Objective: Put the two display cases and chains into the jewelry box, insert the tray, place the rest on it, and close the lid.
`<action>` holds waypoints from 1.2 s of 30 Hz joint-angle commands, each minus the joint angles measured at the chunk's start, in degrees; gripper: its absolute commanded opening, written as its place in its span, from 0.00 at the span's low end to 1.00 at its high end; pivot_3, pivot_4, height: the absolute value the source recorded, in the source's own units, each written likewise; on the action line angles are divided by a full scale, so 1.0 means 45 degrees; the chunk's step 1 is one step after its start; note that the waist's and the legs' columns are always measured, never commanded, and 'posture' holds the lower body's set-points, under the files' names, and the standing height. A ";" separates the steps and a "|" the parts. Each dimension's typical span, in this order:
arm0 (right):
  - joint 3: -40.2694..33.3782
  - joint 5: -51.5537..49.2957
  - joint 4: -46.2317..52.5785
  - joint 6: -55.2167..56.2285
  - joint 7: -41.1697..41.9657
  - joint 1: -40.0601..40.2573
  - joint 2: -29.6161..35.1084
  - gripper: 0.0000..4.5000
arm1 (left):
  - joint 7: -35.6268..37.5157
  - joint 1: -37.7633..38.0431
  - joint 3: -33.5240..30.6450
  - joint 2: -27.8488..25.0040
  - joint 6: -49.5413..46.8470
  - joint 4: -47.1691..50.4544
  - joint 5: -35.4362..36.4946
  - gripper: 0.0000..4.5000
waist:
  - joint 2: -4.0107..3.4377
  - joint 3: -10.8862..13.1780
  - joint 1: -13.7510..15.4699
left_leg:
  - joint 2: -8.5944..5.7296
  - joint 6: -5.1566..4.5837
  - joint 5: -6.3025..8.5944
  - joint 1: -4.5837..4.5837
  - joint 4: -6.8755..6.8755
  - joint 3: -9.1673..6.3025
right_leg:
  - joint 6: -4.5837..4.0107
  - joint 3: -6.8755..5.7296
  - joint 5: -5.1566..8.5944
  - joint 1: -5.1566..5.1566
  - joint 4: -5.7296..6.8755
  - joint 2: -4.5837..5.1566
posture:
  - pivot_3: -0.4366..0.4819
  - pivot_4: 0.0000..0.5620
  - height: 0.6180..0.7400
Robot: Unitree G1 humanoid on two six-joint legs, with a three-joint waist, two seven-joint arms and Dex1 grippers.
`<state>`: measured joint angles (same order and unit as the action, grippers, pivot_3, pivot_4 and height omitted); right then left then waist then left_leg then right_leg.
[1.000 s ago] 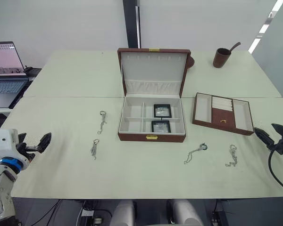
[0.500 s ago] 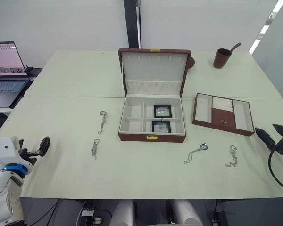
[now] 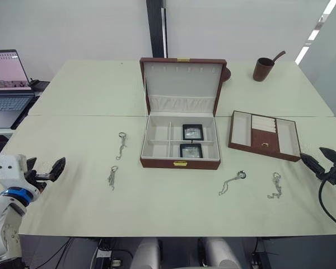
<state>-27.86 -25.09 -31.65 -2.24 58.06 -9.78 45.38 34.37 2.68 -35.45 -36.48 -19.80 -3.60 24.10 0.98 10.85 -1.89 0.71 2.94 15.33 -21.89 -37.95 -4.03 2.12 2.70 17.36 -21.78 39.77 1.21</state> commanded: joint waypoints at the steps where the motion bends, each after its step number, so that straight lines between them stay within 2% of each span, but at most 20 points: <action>1: 0.0625 -0.1049 0.2880 -0.1505 0.1837 0.0465 0.0745 1.00 | 0.1515 -0.0083 0.0369 -0.1091 -0.0586 0.0152 0.0563 0.99 | -0.0002 0.0001 -0.0002 | -0.0001 0.0000 0.0000 -0.0001 0.0001 -0.0001 | 0.0000 -0.0002 0.0000 0.0000 0.0000 -0.0005 | 0.48 0.27 1.00; 5: 0.1325 -0.2151 0.5782 -0.3474 0.2825 0.0571 0.1323 1.00 | 0.3149 -0.0485 0.1081 -0.2225 -0.1229 -0.0380 0.0858 0.99 | -0.0010 -0.0001 -0.0030 | 0.0006 0.0000 0.0000 0.0004 0.0006 -0.0013 | -0.0003 -0.0005 0.0002 0.0002 0.0001 -0.0010 | 0.48 0.27 1.00; 10: 0.2026 -0.2880 0.8833 -0.4547 0.3605 0.1103 0.1727 1.00 | 0.5314 -0.0937 0.2378 -0.3348 -0.2773 0.0015 0.1548 0.99 | -0.0009 0.0000 0.0013 | 0.0004 0.0000 0.0001 -0.0014 0.0013 -0.0036 | -0.0004 -0.0038 0.0004 0.0006 -0.0031 -0.0008 | 0.48 0.27 1.00; 16: 0.2149 -0.3413 1.0908 -0.4986 0.3236 0.1282 0.1501 1.00 | 0.6100 -0.0723 0.3381 -0.3811 -0.2537 0.0317 0.1009 0.99 | -0.0010 0.0000 0.0033 | 0.0016 0.0000 0.0001 -0.0021 0.0013 -0.0047 | -0.0004 -0.0042 0.0003 0.0010 -0.0048 0.0002 | 0.48 0.27 1.00; 20: 0.2210 -0.3612 1.1529 -0.5201 0.2907 0.1474 0.1353 1.00 | 0.5357 -0.0338 0.3143 -0.3130 -0.1900 0.0788 0.0828 0.99 | -0.0009 0.0000 0.0043 | 0.0023 0.0000 0.0001 -0.0021 0.0014 -0.0054 | -0.0004 -0.0048 0.0004 0.0008 -0.0049 -0.0004 | 0.48 0.27 1.00; 25: 0.2264 -0.3294 1.1487 -0.4874 0.2858 0.1815 0.1192 1.00 | 0.3440 0.0579 0.2913 -0.1240 -0.1346 0.2355 0.0756 0.99 | -0.0001 0.0002 0.0056 | 0.0032 -0.0001 0.0002 -0.0027 0.0015 -0.0060 | 0.0004 -0.0033 -0.0001 0.0017 -0.0078 0.0028 | 0.48 0.27 1.00; 29: 0.2339 -0.3252 1.1649 -0.4840 0.2928 0.2059 0.1217 1.00 | 0.1989 0.1331 0.3254 0.0307 -0.0376 0.3306 0.0134 0.99 | 0.0000 0.0001 0.0068 | 0.0033 -0.0001 0.0002 -0.0025 0.0013 -0.0071 | 0.0009 -0.0038 -0.0004 0.0025 -0.0086 0.0027 | 0.48 0.27 1.00; 32: 0.2322 -0.3189 1.1508 -0.4783 0.3010 0.2012 0.1315 1.00 | 0.1071 0.1513 0.3250 0.1058 0.0213 0.3349 -0.0339 0.99 | 0.0001 0.0001 0.0068 | 0.0024 -0.0001 0.0002 -0.0015 0.0012 -0.0060 | 0.0009 -0.0043 -0.0004 0.0040 -0.0093 0.0023 | 0.48 0.27 1.00; 36: 0.2341 -0.3091 1.1311 -0.4710 0.3048 0.1870 0.1379 1.00 | 0.0622 0.1822 0.3694 0.1584 0.0555 0.3561 -0.0713 0.99 | 0.0001 0.0001 0.0067 | 0.0015 -0.0001 0.0002 -0.0012 0.0014 -0.0063 | 0.0009 -0.0057 -0.0004 0.0063 -0.0117 0.0015 | 0.48 0.27 1.00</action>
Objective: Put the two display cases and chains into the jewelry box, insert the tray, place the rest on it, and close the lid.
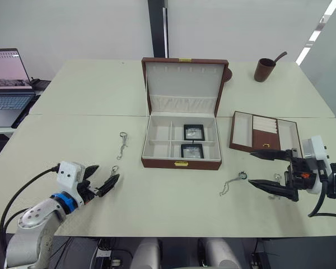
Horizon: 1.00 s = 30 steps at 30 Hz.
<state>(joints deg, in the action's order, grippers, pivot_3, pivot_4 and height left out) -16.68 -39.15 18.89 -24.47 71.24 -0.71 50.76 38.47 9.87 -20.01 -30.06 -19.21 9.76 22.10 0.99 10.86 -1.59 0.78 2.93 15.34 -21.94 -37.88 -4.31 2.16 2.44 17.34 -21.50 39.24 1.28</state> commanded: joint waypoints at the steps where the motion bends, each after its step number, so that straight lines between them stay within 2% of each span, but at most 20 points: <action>1: -0.0120 0.0080 0.0050 0.0271 0.0119 -0.0150 0.0169 1.00 | -0.0329 0.0338 0.0393 0.0225 0.0451 0.0606 -0.0354 0.99 | 0.0000 0.0000 0.0000 | -0.0002 0.0000 0.0000 0.0002 0.0000 0.0000 | 0.0001 -0.0001 -0.0001 0.0007 -0.0010 0.0000 | 0.48 0.27 1.00; 6: -0.0113 0.0087 0.0042 0.0281 0.0027 -0.0141 0.0096 1.00 | -0.0502 0.0525 0.0835 0.0399 0.0598 0.0499 -0.0596 0.99 | -0.0001 -0.0001 0.0010 | -0.0004 -0.0001 0.0000 0.0007 0.0000 -0.0004 | 0.0010 -0.0004 -0.0006 0.0024 -0.0033 -0.0002 | 0.48 0.27 1.00; 16: -0.0086 0.0133 -0.0119 0.0319 0.0009 -0.0232 0.0099 1.00 | -0.0206 0.0503 0.1632 -0.0153 0.0448 -0.0207 -0.1142 0.99 | -0.0031 -0.0019 0.0010 | -0.0014 -0.0001 0.0000 0.0011 0.0001 -0.0001 | 0.0011 -0.0002 -0.0007 0.0032 -0.0040 0.0000 | 0.48 0.27 1.00; 28: -0.0095 0.0192 -0.0098 0.0333 0.0020 -0.0254 0.0084 1.00 | -0.0123 0.0708 0.2179 -0.0560 0.0589 -0.0749 -0.1587 0.99 | -0.0170 -0.0135 0.0014 | -0.0018 -0.0006 0.0003 0.0024 0.0006 0.0012 | 0.0016 0.0012 -0.0008 0.0042 -0.0052 0.0004 | 0.48 0.27 1.00; 30: -0.0110 0.0142 -0.0052 0.0309 0.0032 -0.0246 0.0079 1.00 | -0.0164 0.0737 0.2172 -0.0544 0.0582 -0.0735 -0.1553 0.90 | -0.0183 -0.0143 0.0012 | -0.0020 -0.0007 0.0004 0.0025 0.0006 0.0016 | 0.0017 0.0014 -0.0007 0.0042 -0.0052 0.0004 | 0.48 0.27 1.00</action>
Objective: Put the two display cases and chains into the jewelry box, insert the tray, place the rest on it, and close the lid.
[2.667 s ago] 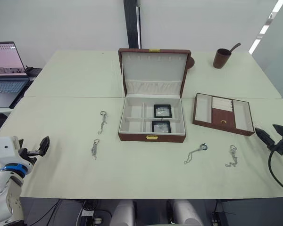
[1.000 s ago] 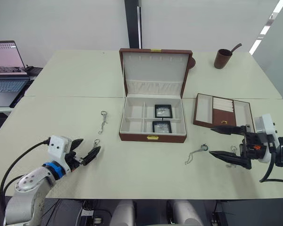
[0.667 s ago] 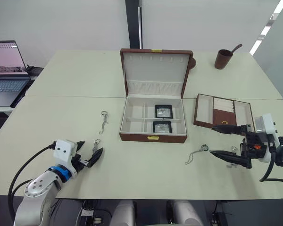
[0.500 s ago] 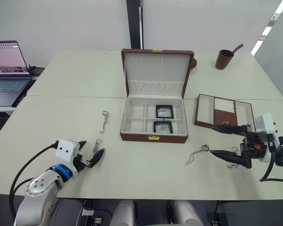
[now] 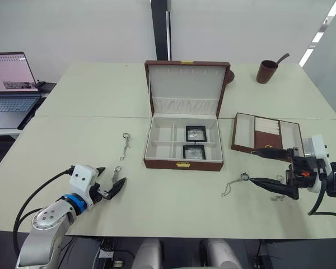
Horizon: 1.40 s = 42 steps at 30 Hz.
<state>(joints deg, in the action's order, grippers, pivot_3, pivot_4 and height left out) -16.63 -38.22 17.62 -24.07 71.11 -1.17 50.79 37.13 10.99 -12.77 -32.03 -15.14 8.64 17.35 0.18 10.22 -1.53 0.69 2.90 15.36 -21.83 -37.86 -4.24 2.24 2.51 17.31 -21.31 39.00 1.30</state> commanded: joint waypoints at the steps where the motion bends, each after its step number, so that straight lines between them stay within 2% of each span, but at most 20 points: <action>1: -0.0115 -0.0071 0.0251 0.0234 0.0105 -0.0128 0.0088 1.00 | 0.0091 0.0478 0.0564 -0.0084 -0.0321 -0.0507 -0.0470 0.86 | -0.0009 -0.0006 0.0000 | 0.0000 0.0000 0.0000 0.0000 0.0001 0.0000 | 0.0000 0.0000 0.0000 0.0000 -0.0001 -0.0001 | 0.48 0.27 1.00; 8: -0.0046 0.0034 0.0561 0.0301 0.0529 0.0228 0.0310 1.00 | 0.0103 0.0426 0.0555 -0.0081 -0.0381 -0.0657 -0.0291 0.36 | -0.0063 -0.0049 -0.0003 | -0.0003 -0.0001 0.0000 0.0010 0.0002 0.0001 | 0.0000 -0.0001 0.0000 0.0006 0.0000 -0.0010 | 0.48 0.27 1.00; 13: -0.0056 0.0086 0.0498 0.0329 0.0569 0.0177 0.0282 1.00 | 0.0072 0.0356 0.0469 -0.0061 -0.0490 -0.0642 -0.0180 0.04 | -0.0075 -0.0057 -0.0026 | -0.0002 0.0000 0.0000 0.0017 0.0002 0.0002 | 0.0000 0.0001 0.0001 0.0007 0.0000 -0.0029 | 0.48 0.27 1.00; 21: -0.0137 0.0002 0.0385 0.0308 0.0598 0.0070 0.0233 1.00 | -0.0077 0.0103 -0.0119 0.0112 -0.0677 -0.0320 0.0413 0.03 | -0.0073 -0.0056 -0.0022 | -0.0001 0.0000 0.0000 0.0016 0.0003 0.0001 | 0.0000 0.0001 0.0001 0.0006 0.0000 -0.0029 | 0.48 0.27 1.00; 27: -0.0369 -0.0640 0.0508 -0.0207 0.0275 -0.0439 0.0168 1.00 | 0.0162 -0.0354 -0.0805 -0.0296 -0.1352 0.0614 0.1396 0.03 | -0.0040 -0.0036 -0.0045 | 0.0001 0.0000 0.0000 0.0012 0.0004 -0.0002 | -0.0001 -0.0002 0.0001 0.0000 0.0000 -0.0039 | 0.48 0.27 1.00; 31: -0.0486 -0.0934 0.0359 -0.0450 -0.0002 -0.0876 0.0155 1.00 | 0.0104 -0.1175 -0.1252 -0.0733 -0.2874 0.1964 0.2644 0.03 | 0.0048 0.0016 -0.0023 | 0.0005 0.0000 0.0000 -0.0008 0.0002 -0.0018 | -0.0002 -0.0016 0.0001 -0.0011 0.0000 -0.0042 | 0.48 0.27 1.00; 37: -0.0519 -0.1083 0.0129 -0.0543 -0.0499 -0.1375 0.0017 1.00 | -0.0344 -0.2677 -0.1196 -0.1144 -0.4679 0.3470 0.3813 0.03 | 0.0123 0.0063 0.0014 | 0.0010 0.0001 0.0000 -0.0021 0.0001 -0.0025 | -0.0002 -0.0017 0.0000 -0.0010 -0.0004 -0.0010 | 0.48 0.27 1.00; 42: -0.0569 -0.1008 -0.0080 -0.0570 -0.1019 -0.1718 -0.0158 1.00 | -0.1207 -0.4307 -0.0832 -0.0722 -0.5862 0.4102 0.4604 0.03 | 0.0140 0.0074 0.0003 | 0.0001 0.0002 -0.0001 -0.0019 0.0000 -0.0025 | -0.0001 -0.0020 -0.0001 -0.0010 -0.0004 -0.0021 | 0.48 0.27 1.00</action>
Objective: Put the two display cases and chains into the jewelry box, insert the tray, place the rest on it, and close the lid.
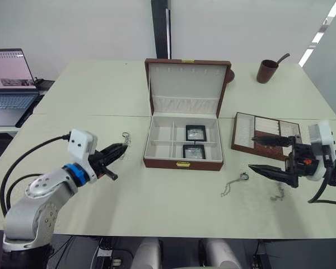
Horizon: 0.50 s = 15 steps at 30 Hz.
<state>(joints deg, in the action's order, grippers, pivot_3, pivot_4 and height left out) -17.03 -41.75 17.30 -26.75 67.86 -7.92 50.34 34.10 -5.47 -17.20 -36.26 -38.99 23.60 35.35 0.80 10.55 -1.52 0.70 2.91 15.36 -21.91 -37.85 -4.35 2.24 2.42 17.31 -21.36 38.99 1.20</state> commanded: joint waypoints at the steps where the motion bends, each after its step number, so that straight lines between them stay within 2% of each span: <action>1: -0.0491 -0.0179 -0.0060 0.0039 -0.0395 -0.0247 -0.0073 1.00 | -0.0752 -0.0933 0.0319 0.0371 -0.0722 0.0895 0.0681 0.03 | 0.0005 0.0003 0.0001 | 0.0001 0.0000 0.0000 0.0000 0.0000 -0.0001 | 0.0000 -0.0001 0.0000 0.0000 0.0000 -0.0001 | 0.48 0.27 1.00; 10: -0.0602 -0.0108 -0.0393 0.0085 -0.1032 -0.0384 -0.0130 1.00 | -0.2639 -0.3296 0.2240 0.2222 -0.0572 0.0050 -0.0593 0.03 | 0.0026 0.0016 0.0015 | -0.0027 0.0001 -0.0001 -0.0002 -0.0004 0.0005 | 0.0005 0.0005 -0.0004 0.0001 0.0000 -0.0005 | 0.48 0.27 1.00; 15: -0.0665 -0.0055 -0.0451 0.0121 -0.1274 -0.0482 -0.0182 1.00 | -0.3755 -0.4619 0.3373 0.3463 -0.0072 -0.1275 -0.2072 0.03 | 0.0033 0.0019 0.0017 | -0.0032 0.0002 -0.0002 -0.0005 -0.0008 0.0003 | 0.0007 0.0004 -0.0006 0.0000 0.0000 -0.0009 | 0.48 0.27 1.00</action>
<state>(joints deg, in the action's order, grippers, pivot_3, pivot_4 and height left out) -18.18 -41.60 14.74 -26.77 62.40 -9.51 49.39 19.03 -24.56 -2.76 -21.57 -41.07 17.98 27.85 0.95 10.64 -1.44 0.55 2.92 15.35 -21.94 -37.90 -4.34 2.28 2.44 17.28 -21.36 38.99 1.16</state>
